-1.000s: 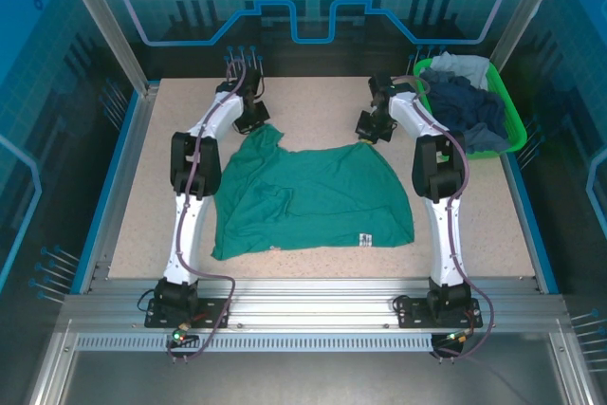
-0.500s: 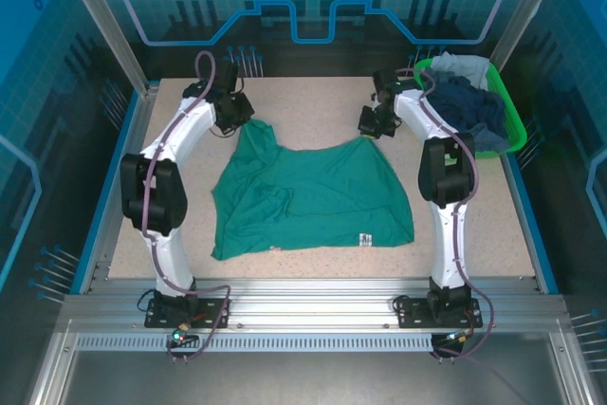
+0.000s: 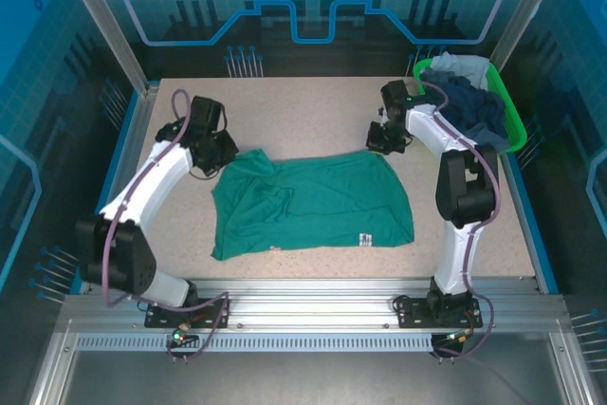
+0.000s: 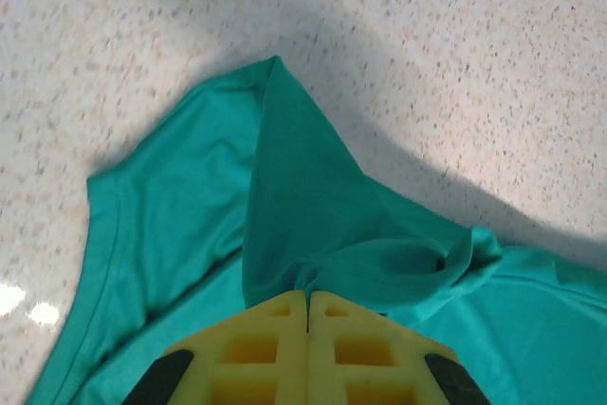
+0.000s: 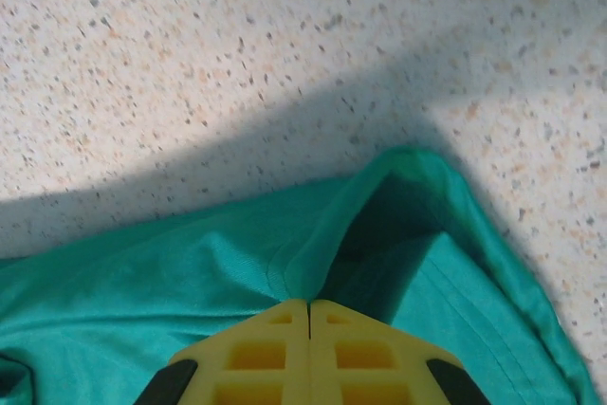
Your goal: Fold and stack the t-shirts
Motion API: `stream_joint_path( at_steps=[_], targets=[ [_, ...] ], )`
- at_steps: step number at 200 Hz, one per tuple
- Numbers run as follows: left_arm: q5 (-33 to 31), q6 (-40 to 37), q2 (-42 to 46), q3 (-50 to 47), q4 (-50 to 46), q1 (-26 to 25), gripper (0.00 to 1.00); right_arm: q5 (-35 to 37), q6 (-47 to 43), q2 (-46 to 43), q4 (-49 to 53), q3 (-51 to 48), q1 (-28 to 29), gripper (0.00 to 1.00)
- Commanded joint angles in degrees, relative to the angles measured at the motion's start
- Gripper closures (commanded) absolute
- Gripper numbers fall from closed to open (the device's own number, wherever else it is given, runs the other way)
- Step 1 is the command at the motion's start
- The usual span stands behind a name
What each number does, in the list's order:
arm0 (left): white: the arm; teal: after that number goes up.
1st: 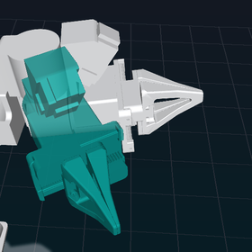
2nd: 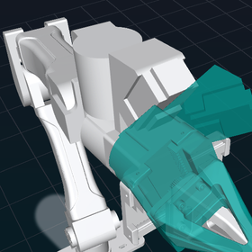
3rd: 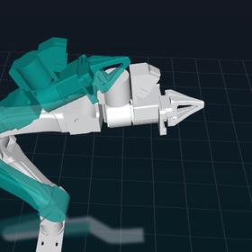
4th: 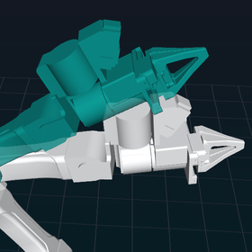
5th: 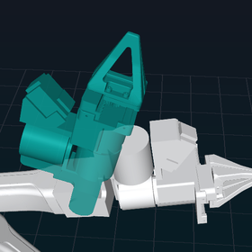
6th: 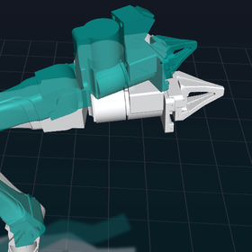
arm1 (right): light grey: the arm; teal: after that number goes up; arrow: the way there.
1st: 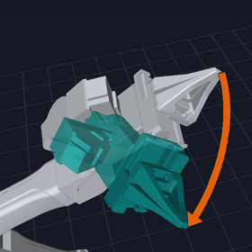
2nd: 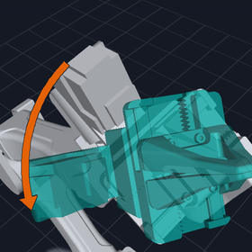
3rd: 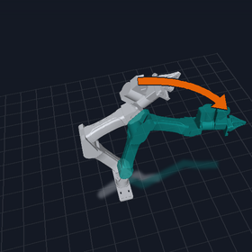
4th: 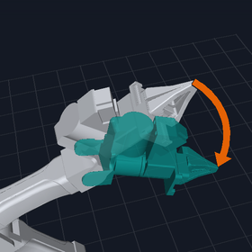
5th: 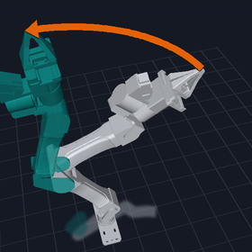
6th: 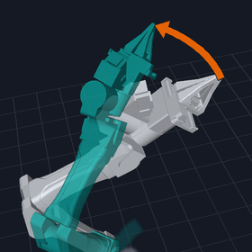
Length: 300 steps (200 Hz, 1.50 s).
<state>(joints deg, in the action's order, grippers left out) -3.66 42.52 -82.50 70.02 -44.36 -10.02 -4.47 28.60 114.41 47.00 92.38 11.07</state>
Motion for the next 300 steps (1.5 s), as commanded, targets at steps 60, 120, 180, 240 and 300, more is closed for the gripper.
stream_joint_path(
  at_steps=[60,120,180,240,300],
  targets=[
    [-2.84,8.47,9.28,-12.26,-5.27,-2.45,1.0,2.17,1.05,-6.25,-1.72,-8.82,-0.21,1.0],
    [-2.24,14.2,11.89,-15.69,-5.35,-5.38,1.0,2.79,1.72,-9.06,-1.84,-11.79,0.63,1.0],
    [-4.54,17.26,16.15,-15.87,-8.18,-6.92,1.0,5.49,2.1,-11.99,-0.69,-13.73,0.79,1.0],
    [-1.15,21.32,17.69,-21.96,-7.67,-9.26,1.0,7.1,1.74,-13.36,-1.89,-18.92,1.23,0.96],
    [-2.09,16.76,16.24,-16.85,-6.04,-4.4,0.48,10.63,9.51,-20.15,-1.42,-22.93,0.55,0.6]
  ],
)
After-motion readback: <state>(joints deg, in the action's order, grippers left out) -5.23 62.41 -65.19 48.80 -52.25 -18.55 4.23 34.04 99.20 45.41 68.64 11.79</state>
